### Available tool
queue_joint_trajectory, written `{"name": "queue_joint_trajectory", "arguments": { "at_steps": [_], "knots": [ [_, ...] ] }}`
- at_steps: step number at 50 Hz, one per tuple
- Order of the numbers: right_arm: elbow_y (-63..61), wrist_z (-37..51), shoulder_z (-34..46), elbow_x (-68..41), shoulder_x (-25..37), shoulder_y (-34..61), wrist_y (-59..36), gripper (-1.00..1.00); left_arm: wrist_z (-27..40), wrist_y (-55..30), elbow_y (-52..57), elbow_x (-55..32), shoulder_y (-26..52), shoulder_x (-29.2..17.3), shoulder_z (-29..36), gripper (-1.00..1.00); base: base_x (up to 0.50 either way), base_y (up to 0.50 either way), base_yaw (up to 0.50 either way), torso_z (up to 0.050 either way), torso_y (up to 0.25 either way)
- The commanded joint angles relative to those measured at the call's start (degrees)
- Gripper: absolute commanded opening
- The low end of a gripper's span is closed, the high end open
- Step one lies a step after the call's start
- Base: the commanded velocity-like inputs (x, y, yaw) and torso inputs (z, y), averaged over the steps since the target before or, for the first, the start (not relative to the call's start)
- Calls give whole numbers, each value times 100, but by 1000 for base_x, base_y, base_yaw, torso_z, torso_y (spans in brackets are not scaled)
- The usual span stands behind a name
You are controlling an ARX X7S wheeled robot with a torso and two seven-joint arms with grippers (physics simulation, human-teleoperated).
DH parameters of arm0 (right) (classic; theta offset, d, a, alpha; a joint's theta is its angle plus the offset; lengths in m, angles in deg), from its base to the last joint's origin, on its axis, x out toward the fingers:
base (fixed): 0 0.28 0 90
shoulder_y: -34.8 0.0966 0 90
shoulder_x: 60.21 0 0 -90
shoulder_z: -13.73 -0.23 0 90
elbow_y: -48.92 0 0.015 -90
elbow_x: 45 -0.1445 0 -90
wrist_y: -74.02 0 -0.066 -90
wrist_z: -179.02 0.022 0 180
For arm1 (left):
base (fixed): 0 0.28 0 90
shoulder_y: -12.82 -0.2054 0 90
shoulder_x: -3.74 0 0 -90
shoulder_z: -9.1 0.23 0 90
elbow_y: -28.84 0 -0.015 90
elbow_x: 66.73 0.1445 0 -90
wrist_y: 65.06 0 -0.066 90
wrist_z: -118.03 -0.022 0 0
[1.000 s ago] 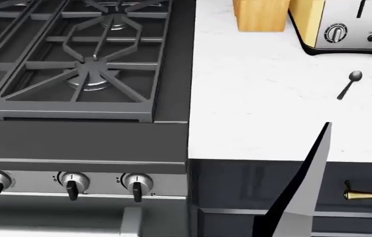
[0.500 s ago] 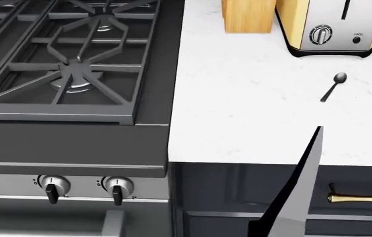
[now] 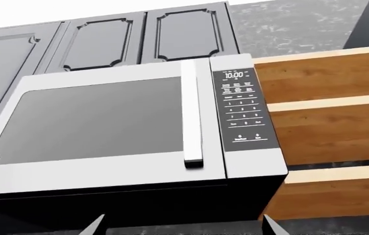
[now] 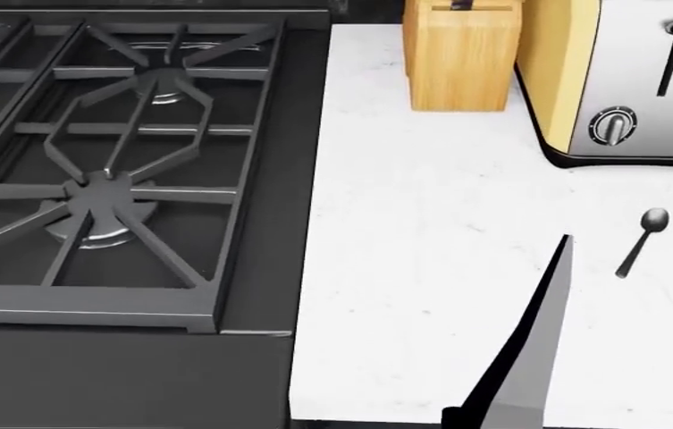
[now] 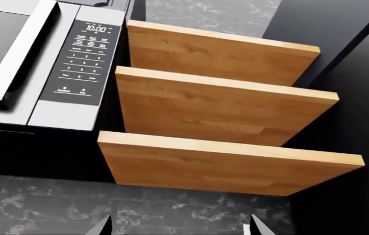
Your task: Open the microwave door
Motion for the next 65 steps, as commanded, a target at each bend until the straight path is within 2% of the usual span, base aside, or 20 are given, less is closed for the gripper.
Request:
{"name": "queue_joint_trajectory", "arguments": {
  "at_steps": [1, 23, 30, 32, 35, 55, 65],
  "knots": [
    [25, 37, 34, -8, 27, 9, -21, 100, 85, 44, -18, -29, 59, -81, 85, 100, 371, 0, 0, 0, 0],
    [75, 92, 122, 58, 78, -34, 62, 100, 255, -88, 19, -233, 372, -277, 247, 100, 5, 0, 0, 0, 1],
    [198, 91, 205, 88, 86, -35, 118, 100, -256, -961, -235, -1507, 2086, -35, 208, 100, 0, 0, 0, 0, 0],
    [200, 89, 216, 85, 96, -45, 117, 100, -433, -1370, -307, -2002, 2821, 89, 224, 100, 0, 0, 0, 0, 0],
    [163, 94, 209, 68, 111, -47, 91, 100, -592, -1742, -437, -2358, 3500, 237, 274, 100, 0, 0, 0, 0, 0],
    [1, 134, 209, -35, 188, -97, -1, 100, -717, -3649, -966, -4035, 6689, 962, 400, 100, 0, 0, 0, 0, 0],
    [-106, 158, 209, -77, 225, -91, -75, 100, -810, -4195, -1363, -4485, 7779, 1278, 481, 100, 0, 0, 0, 0, 0]
  ]
}}
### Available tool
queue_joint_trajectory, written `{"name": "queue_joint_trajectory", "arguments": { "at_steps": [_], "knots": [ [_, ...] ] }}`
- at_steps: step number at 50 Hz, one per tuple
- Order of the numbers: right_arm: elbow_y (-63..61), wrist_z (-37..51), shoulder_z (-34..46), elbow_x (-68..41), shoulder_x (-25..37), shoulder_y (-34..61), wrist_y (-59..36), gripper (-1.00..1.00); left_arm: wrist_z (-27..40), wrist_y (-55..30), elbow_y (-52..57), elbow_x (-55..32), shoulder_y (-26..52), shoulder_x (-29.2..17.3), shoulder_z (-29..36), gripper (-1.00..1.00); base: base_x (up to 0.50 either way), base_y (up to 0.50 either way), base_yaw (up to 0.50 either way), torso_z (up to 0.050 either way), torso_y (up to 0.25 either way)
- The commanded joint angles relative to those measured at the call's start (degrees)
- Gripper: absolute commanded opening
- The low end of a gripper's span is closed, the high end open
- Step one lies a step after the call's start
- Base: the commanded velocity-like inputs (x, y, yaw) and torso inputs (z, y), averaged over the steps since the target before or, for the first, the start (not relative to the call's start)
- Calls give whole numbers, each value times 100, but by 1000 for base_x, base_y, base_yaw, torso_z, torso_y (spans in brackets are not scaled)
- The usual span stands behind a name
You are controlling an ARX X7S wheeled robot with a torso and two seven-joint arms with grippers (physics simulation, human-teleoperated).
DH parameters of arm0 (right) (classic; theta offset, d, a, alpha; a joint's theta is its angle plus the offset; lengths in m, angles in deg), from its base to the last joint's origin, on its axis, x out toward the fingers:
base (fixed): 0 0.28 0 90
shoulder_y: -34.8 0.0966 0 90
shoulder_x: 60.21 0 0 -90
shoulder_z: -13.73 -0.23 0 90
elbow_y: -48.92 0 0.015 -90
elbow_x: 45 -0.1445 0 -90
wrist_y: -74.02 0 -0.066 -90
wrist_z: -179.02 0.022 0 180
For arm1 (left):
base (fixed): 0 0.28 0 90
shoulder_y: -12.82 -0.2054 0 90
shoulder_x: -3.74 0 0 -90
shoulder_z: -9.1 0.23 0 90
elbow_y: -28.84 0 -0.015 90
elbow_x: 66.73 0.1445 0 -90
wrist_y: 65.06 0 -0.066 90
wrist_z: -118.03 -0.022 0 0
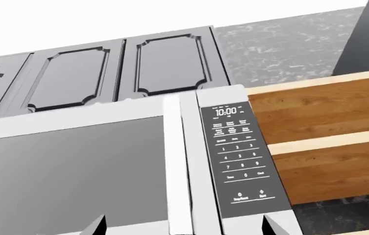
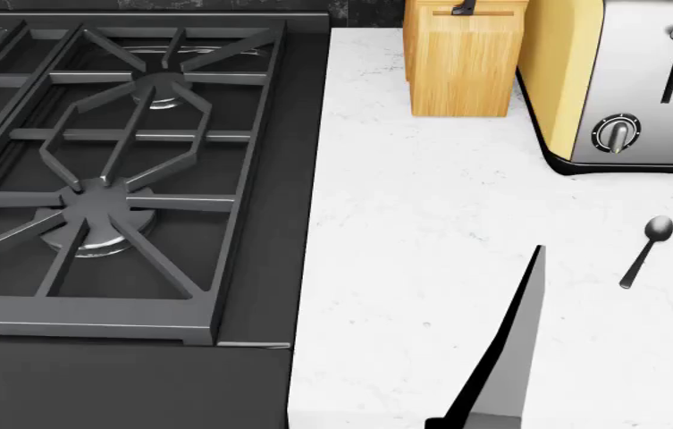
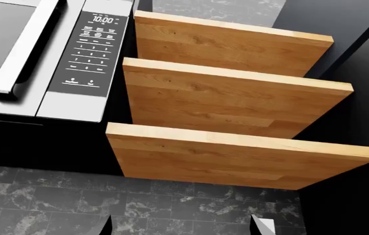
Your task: Open the microwave door
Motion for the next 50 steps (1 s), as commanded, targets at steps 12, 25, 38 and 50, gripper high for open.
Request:
{"name": "queue_joint_trajectory", "arguments": {
  "at_steps": [12, 25, 38, 50],
  "knots": [
    [-180, 74, -35, -67, 78, -20, -86, 100, -554, -420, -307, -488, 1288, 369, 121, 100, 0, 0, 0, 33, 0],
    [-158, 99, -3, -50, 114, -44, -42, 100, -557, -362, -296, -505, 1140, 369, 138, 100, 0, 0, 0, 50, 0],
    [-182, 131, 13, -54, 148, -39, -50, 100, -566, -423, -330, -686, 1260, 395, 123, 100, 0, 0, 0, 50, 0],
    [-178, 157, 48, -37, 174, -52, -38, 100, -331, -567, -623, -968, 1351, 419, 21, 100, 0, 0, 0, 50, 0]
  ]
}}
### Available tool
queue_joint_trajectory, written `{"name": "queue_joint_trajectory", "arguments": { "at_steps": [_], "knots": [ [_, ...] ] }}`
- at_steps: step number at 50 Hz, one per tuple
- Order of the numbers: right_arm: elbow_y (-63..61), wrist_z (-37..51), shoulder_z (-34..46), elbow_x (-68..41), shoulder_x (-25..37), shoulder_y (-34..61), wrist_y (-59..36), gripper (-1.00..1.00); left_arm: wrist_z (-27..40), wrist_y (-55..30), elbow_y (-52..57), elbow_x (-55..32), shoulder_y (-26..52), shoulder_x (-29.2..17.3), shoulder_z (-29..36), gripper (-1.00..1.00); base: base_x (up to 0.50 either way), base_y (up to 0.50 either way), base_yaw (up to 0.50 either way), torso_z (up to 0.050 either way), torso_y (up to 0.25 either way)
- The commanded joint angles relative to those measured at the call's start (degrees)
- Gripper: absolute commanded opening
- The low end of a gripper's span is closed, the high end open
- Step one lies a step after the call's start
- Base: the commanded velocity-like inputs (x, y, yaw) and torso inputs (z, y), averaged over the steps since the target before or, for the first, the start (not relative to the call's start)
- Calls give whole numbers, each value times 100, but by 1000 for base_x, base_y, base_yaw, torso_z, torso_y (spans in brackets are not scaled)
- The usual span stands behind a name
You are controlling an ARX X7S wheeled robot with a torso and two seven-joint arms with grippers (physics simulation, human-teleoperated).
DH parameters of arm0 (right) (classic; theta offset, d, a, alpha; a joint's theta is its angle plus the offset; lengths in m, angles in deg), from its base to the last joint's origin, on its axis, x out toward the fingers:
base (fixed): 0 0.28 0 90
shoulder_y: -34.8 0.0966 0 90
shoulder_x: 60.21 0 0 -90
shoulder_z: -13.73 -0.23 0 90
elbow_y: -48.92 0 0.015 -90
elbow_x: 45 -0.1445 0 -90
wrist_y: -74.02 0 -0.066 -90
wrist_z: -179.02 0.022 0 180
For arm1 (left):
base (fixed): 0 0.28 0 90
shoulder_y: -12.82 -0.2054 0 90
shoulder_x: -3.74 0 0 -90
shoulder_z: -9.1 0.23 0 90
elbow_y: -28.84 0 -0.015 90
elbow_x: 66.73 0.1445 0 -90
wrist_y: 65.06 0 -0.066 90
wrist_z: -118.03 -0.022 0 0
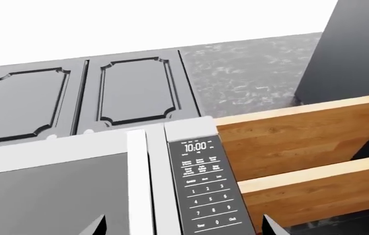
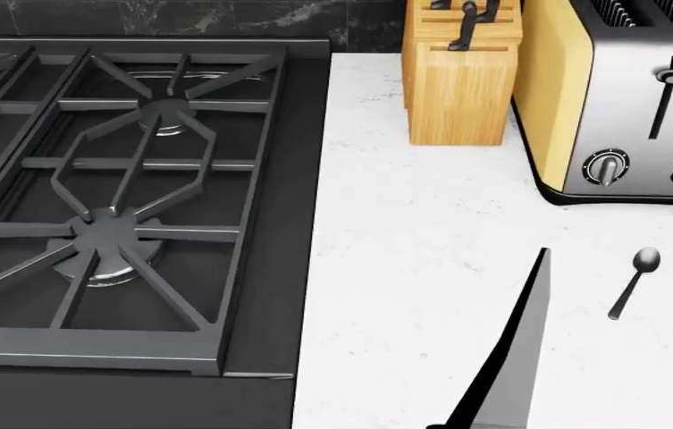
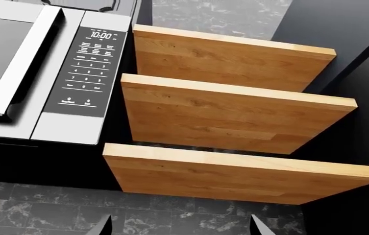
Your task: Open the microwave door
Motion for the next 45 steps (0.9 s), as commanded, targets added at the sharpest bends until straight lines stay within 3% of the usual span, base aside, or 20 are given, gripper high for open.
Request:
{"name": "queue_joint_trajectory", "arguments": {
  "at_steps": [1, 23, 45],
  "knots": [
    [4, 28, 25, 14, 25, -7, 11, 100, 266, -187, -318, -411, 78, 65, -77, 100, 0, 0, 0, 49, 0],
    [157, 41, 138, 38, 72, 0, 24, 100, -504, -525, -2395, 384, 726, 739, 698, 100, 0, 0, 0, 4, 0],
    [163, 65, 259, 250, 149, -47, 84, 100, -623, -846, -2935, 609, 1175, 745, 875, 100, 0, 0, 0, 0, 0]
  ]
}}
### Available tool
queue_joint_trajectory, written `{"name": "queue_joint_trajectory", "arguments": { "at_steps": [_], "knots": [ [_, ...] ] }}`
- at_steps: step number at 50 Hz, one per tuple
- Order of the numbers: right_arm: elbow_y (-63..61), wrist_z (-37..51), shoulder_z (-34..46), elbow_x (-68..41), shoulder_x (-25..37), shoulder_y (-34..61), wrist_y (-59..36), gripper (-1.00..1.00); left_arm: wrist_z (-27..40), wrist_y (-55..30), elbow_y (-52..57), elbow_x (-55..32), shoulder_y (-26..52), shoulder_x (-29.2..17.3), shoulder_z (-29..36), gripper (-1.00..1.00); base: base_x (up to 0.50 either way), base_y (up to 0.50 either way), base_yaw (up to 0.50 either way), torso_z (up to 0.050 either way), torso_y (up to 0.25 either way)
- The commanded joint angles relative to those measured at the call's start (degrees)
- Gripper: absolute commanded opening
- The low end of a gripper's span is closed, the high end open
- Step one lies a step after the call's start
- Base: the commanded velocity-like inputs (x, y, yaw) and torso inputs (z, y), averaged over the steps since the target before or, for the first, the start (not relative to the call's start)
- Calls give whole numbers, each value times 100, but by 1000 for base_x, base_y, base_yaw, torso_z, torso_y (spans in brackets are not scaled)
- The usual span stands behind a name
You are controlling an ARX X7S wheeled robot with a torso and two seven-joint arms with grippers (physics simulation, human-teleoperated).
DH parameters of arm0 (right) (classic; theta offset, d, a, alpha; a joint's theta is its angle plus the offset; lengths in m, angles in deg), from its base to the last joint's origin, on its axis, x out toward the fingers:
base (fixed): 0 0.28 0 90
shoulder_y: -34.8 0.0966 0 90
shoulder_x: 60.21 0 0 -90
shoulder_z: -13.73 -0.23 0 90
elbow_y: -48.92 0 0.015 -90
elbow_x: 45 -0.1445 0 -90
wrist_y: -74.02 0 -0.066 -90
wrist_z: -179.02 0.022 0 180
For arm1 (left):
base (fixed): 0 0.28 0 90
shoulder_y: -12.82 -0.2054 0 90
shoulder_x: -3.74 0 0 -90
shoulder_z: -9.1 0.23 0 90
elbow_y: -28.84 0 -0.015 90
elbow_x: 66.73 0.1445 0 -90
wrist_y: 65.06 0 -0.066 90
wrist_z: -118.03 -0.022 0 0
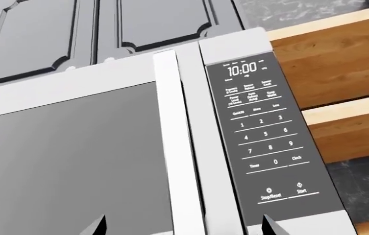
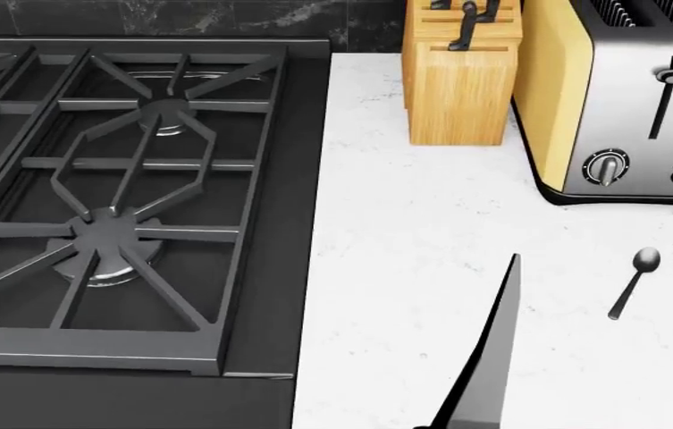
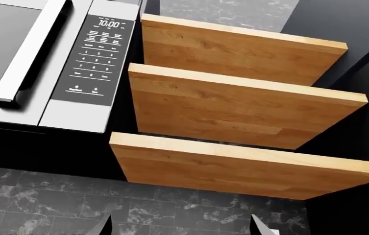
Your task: Open the microwave door
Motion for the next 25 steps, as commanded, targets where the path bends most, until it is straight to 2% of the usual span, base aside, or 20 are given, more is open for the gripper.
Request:
{"name": "queue_joint_trajectory", "arguments": {
  "at_steps": [1, 14, 25],
  "knots": [
    [-3, 16, 16, 20, 45, -32, 79, 100, -79, -84, -301, 133, 125, 14, 90, 100, 0, 0, 0, 0, 0],
    [8, 31, 40, 6, 77, -19, 18, 100, -91, -70, -261, 62, 82, -16, 34, 100, 388, -2, 0, 0, 0],
    [36, 55, 79, 57, 91, -20, 39, 100, -115, -74, -249, 30, 66, -22, 26, 100, 11, 0, 0, 0, 0]
  ]
}}
